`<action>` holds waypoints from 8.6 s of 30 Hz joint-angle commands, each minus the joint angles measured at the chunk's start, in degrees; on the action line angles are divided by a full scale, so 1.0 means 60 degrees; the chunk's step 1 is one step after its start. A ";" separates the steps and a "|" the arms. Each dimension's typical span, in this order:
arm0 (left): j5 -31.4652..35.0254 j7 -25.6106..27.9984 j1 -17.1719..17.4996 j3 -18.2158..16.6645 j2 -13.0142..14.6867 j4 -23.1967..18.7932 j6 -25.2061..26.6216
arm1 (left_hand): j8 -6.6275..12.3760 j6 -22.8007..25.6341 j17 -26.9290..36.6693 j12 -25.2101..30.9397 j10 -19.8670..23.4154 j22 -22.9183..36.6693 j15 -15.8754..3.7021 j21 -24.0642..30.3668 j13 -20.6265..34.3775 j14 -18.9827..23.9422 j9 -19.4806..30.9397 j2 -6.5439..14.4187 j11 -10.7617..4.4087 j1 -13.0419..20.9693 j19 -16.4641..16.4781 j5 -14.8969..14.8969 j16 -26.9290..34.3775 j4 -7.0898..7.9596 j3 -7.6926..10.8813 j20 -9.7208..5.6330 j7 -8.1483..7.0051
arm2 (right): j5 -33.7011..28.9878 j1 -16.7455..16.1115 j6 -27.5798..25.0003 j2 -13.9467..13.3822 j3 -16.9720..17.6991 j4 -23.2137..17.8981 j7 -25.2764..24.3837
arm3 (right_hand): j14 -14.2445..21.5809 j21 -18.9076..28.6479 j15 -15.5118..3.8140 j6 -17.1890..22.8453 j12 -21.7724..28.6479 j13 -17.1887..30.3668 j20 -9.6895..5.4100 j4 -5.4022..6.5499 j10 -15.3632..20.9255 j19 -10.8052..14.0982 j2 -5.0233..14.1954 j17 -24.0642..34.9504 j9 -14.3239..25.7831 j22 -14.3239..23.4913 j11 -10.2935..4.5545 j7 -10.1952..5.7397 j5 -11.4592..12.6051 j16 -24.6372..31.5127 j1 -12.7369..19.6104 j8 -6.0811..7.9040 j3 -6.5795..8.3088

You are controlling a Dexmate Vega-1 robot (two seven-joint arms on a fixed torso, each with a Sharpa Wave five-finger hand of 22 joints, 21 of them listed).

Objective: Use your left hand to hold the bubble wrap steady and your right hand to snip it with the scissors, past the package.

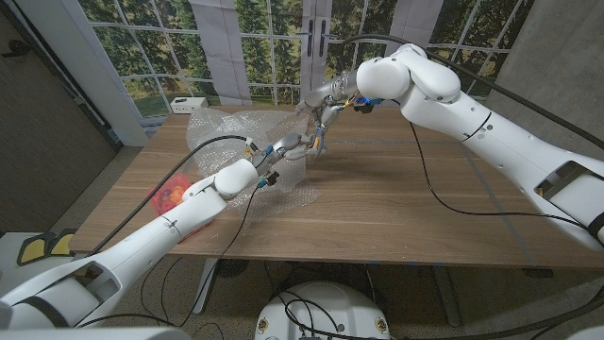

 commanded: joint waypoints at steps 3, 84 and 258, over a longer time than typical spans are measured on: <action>-0.0040 0.0035 0.0020 0.0028 -0.0108 0.0085 -0.0223 | 0.0087 0.0191 0.0020 0.0132 0.0337 0.0040 -0.0331 0.0044 0.0030 0.0301 0.0036 0.0037 -0.0105 0.0073 0.0161 -0.0049 0.0069 0.0027 0.0010 -0.0047 0.0009 | 0.0163 -0.0090 0.0008 -0.0005 0.0047 0.0024 -0.0316 | 0.0081 -0.0035 -0.1609 0.0106 0.0522 0.0633 0.0088 -0.0026 0.1122 -0.0014 0.0040 0.0023 0.0016 0.0026 -0.1056 0.0030 0.0058 -0.0019 -0.0025 0.0013 0.0060; -0.6089 -0.0287 0.1365 -0.1395 -0.1684 0.0557 0.0052 | 0.1584 0.1964 0.0815 0.1658 0.4754 0.0578 -0.1794 0.1667 0.1819 0.6759 0.1468 0.1044 -0.0658 0.2026 0.4121 -0.0159 0.2111 0.0042 0.1116 -0.1083 0.0305 | 0.0252 -0.2441 -0.2651 -0.0644 0.2087 -0.1250 -0.4482 | 0.0719 0.0038 -0.1648 0.0281 0.0737 0.1058 0.0072 0.0081 0.0214 0.0119 0.0395 0.0529 0.0035 0.0051 -0.1264 -0.0409 -0.0043 0.0245 0.0030 -0.0063 0.0040; -0.6799 -0.0892 0.0598 -0.1312 -0.1395 0.0344 0.1447 | 0.0284 0.2986 0.8416 0.8959 0.4194 0.0741 -0.0353 0.4471 0.8365 0.6867 0.1716 -0.2136 0.0233 -0.3521 0.3776 0.2283 0.7533 0.2716 -0.5841 0.0136 0.1893 | 0.3087 -0.1941 -0.4330 -0.1176 0.1531 -0.0636 -0.6881 | 0.0742 0.0021 -0.1621 0.1131 0.1230 0.0534 0.0153 0.1097 0.0856 -0.0155 0.0577 0.0746 0.0041 0.0062 -0.1163 -0.0744 -0.0945 -0.0435 -0.2011 -0.0091 0.0351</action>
